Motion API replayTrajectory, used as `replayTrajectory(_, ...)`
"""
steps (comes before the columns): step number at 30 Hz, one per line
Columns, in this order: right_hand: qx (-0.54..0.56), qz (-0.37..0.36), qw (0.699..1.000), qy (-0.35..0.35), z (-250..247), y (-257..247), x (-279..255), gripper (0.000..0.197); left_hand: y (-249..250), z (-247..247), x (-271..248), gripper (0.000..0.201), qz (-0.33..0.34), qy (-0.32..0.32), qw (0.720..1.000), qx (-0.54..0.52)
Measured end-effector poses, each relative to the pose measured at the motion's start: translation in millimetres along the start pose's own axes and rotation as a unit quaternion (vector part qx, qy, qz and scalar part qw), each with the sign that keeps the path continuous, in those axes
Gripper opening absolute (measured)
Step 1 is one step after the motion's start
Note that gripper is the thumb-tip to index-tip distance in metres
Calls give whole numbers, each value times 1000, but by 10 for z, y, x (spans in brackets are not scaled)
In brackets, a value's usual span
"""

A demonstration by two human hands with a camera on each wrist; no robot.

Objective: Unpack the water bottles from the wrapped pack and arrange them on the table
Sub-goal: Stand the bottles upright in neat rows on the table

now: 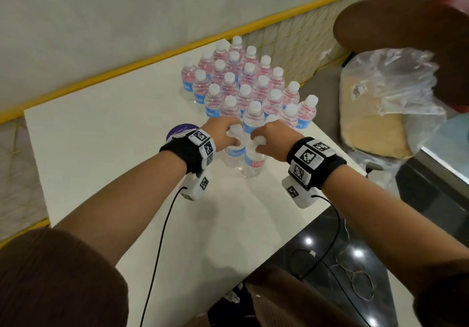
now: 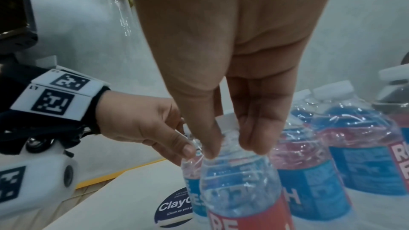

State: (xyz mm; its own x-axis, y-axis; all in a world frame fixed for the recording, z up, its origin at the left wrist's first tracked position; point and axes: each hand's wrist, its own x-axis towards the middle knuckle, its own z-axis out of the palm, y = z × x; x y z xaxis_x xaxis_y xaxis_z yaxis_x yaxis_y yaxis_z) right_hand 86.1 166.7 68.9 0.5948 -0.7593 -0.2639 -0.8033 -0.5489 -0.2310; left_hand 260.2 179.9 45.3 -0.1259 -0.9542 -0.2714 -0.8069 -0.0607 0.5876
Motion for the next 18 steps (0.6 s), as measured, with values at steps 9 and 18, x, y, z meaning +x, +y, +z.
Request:
replayTrajectory(9, 9, 4, 1000, 9, 8, 40, 200, 18, -1, -72, 273, 47, -8, 28, 999, 22)
replayTrajectory(18, 23, 26, 999, 3, 39, 34, 222, 30, 39, -102, 274, 40, -12, 12, 996, 83)
